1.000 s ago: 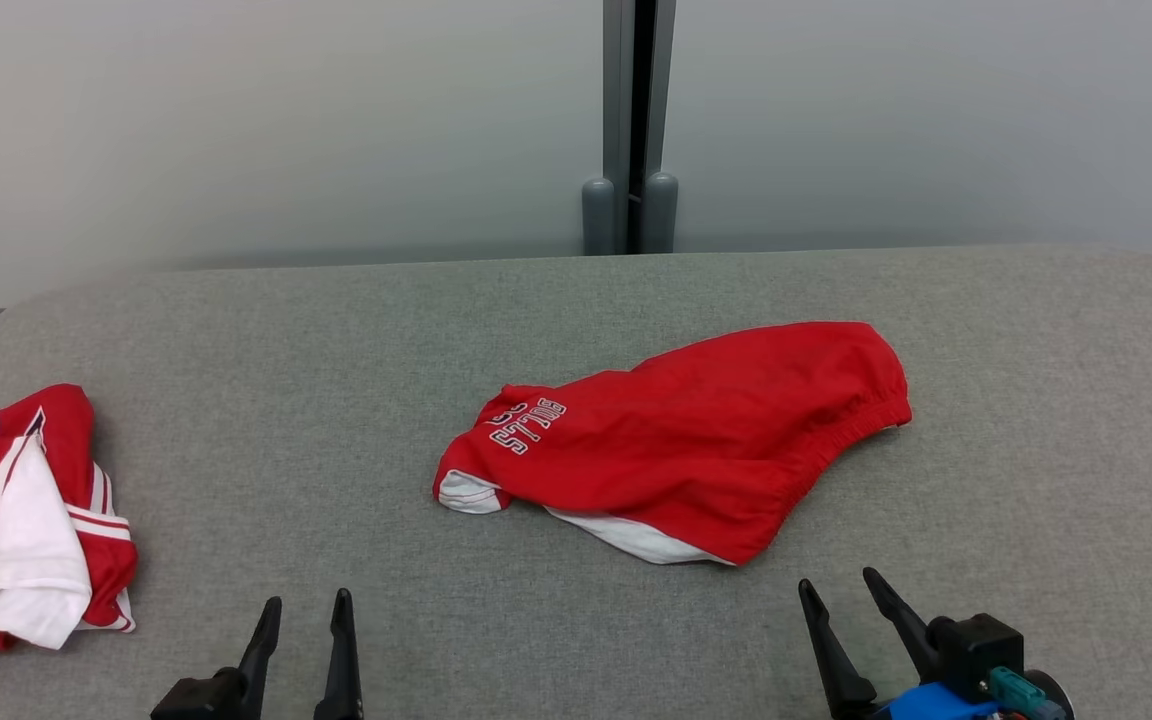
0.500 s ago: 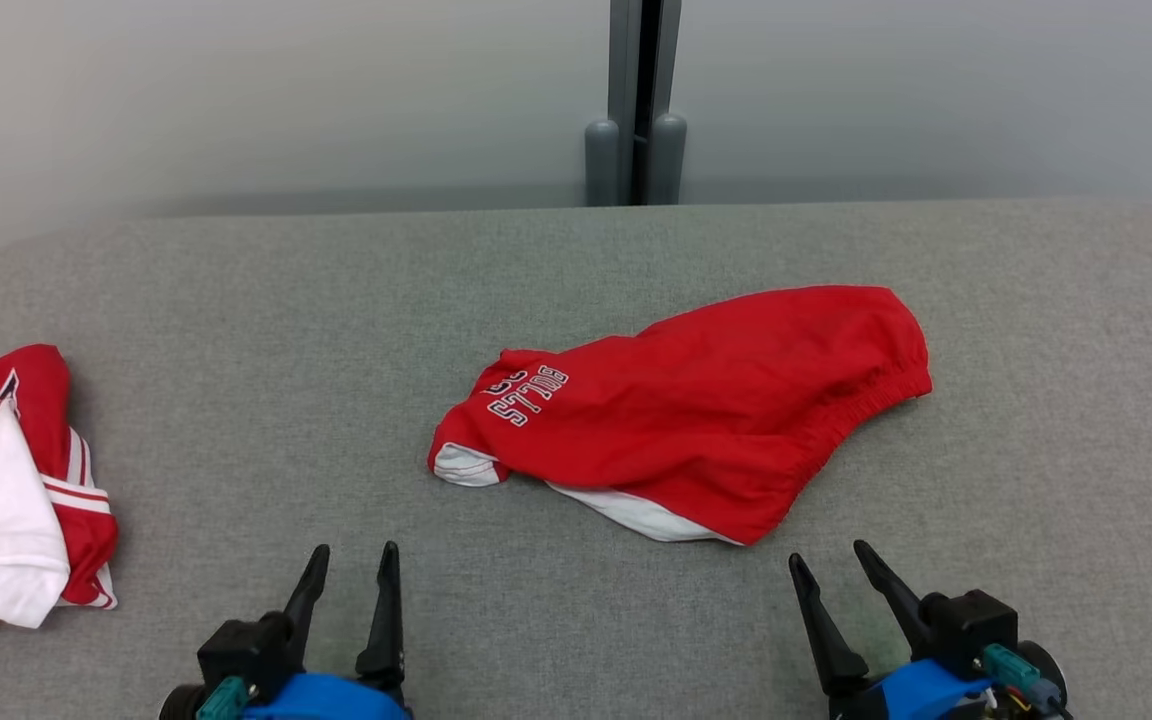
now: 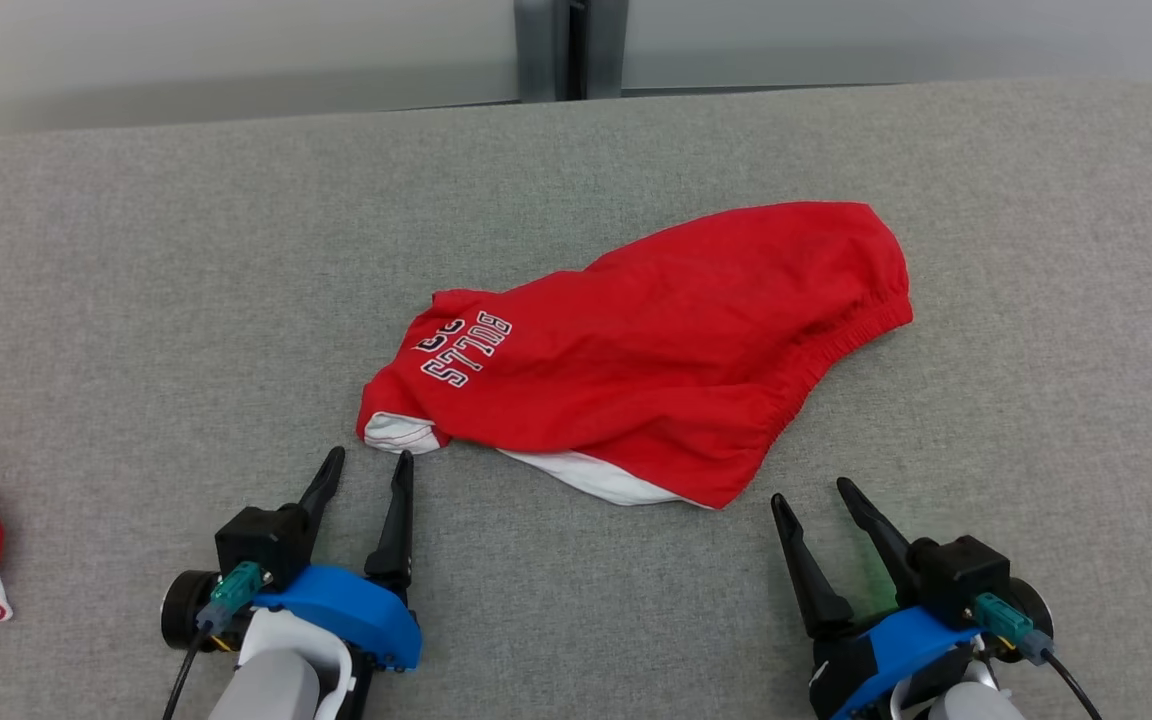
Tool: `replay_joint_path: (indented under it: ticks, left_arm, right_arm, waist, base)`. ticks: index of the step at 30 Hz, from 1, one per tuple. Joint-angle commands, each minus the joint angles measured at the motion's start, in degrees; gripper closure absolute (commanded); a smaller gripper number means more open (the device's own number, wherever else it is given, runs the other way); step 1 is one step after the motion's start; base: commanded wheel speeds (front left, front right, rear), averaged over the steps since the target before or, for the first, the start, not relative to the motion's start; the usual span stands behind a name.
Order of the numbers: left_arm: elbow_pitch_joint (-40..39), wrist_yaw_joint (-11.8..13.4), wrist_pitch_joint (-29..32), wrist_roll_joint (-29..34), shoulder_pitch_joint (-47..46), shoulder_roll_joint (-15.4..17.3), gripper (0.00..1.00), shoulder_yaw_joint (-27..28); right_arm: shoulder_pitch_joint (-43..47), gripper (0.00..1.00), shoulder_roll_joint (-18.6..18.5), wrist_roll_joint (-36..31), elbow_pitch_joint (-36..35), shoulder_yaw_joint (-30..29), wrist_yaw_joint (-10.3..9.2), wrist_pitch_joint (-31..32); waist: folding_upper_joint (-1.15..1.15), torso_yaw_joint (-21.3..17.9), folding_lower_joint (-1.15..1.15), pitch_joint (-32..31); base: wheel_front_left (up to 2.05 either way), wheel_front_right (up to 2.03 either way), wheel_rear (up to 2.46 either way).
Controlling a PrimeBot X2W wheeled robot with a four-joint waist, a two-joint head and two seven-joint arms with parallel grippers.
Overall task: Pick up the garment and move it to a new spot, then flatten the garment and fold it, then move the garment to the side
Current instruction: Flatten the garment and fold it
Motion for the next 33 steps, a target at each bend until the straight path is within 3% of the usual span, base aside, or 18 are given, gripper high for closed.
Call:
replay_joint_path:
  ticks: [1,10,11,12,13,14,18,22,28,33]
  left_arm:
    - [0.2,-0.1,-0.2,-0.3,-1.5,0.6,0.00,-0.2]
    - [1.4,-0.1,-0.2,-0.6,-3.9,1.5,0.00,-0.9]
    - [1.5,-0.1,-0.2,-0.5,-4.3,1.6,0.06,-1.0]
    - [1.7,-0.1,-0.2,-0.4,-4.7,1.7,0.21,-1.3]
    - [1.9,-0.1,-0.2,-0.4,-5.2,1.9,0.55,-1.6]
    - [1.9,-0.1,-0.2,-0.1,-5.6,2.0,1.00,-1.9]
    - [-0.1,-0.1,-0.2,0.7,-6.6,2.4,1.00,-1.5]
    - [-7.2,-0.1,-0.2,2.6,-8.2,1.6,1.00,-2.9]
    - [-18.4,-0.1,-0.2,4.2,-14.4,1.4,1.00,-10.7]
    - [-22.8,-0.1,-0.2,3.2,-20.6,0.7,1.00,-16.6]
  right_arm:
    - [-0.8,0.00,0.0,0.0,-0.3,-0.1,0.00,0.0]
    - [-1.5,0.00,0.0,-0.1,-0.4,-0.5,0.00,0.0]
    - [-1.6,0.00,0.0,-0.1,-0.4,-0.5,0.00,0.0]
    - [-1.8,0.00,0.0,-0.1,-0.3,-0.4,0.00,0.0]
    - [-2.0,0.00,0.0,-0.2,-0.2,-0.4,0.00,0.0]
    - [-2.2,0.00,0.0,-0.2,-0.1,-0.3,0.00,0.0]
    - [-2.4,0.00,-0.1,-0.3,0.3,-0.5,0.00,0.0]
    - [-1.7,0.00,-0.1,0.0,0.9,-0.8,0.00,0.0]
    - [-0.7,0.00,-0.1,1.9,2.3,0.6,0.00,0.0]
    - [0.9,0.00,-0.1,3.1,2.9,1.3,0.00,0.0]
  waist:
    - [0.00,-0.3,-0.01,0.4]
    - [0.00,-1.1,-0.01,1.9]
    - [0.00,-1.1,-0.01,2.1]
    - [0.00,-1.1,-0.01,2.2]
    - [0.00,-1.0,-0.01,2.3]
    - [0.00,-0.9,-0.01,2.4]
    - [0.00,-0.7,-0.01,2.0]
    - [0.00,-0.2,-0.01,0.6]
    - [0.00,-0.2,-0.01,-2.2]
    - [0.00,-0.8,-0.01,-5.3]
  base:
    - [0.00,0.00,0.00]
    - [0.00,0.00,0.00]
    - [0.00,0.00,0.00]
    - [0.00,0.00,0.00]
    - [0.00,0.00,0.00]
    - [0.00,0.00,0.00]
    - [0.00,0.00,0.00]
    - [0.00,0.00,0.00]
    - [0.00,0.00,0.00]
    - [0.00,0.00,0.00]
